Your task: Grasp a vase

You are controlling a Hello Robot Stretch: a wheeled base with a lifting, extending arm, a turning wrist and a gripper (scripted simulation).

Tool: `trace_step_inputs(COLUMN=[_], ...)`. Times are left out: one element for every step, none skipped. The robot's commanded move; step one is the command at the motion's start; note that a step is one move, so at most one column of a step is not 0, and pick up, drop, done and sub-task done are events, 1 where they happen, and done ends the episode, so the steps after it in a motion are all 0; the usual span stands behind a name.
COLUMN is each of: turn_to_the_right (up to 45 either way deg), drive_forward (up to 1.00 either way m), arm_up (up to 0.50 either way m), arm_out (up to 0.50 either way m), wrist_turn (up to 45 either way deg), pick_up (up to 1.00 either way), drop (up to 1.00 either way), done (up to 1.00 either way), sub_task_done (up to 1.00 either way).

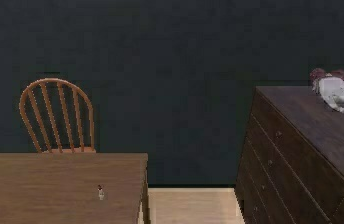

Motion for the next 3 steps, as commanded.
trace_step_inputs(turn_to_the_right=[0.0,0.0,0.0], drive_forward=[0.00,0.00,0.00], arm_up=[0.50,0.38,0.00], arm_out=[0.00,0.00,0.36], wrist_turn=[0.0,0.0,0.0], pick_up=[0.00,0.00,0.00], drop=[0.00,0.00,0.00], done=[0.00,0.00,0.00], sub_task_done=[0.00,0.00,0.00])
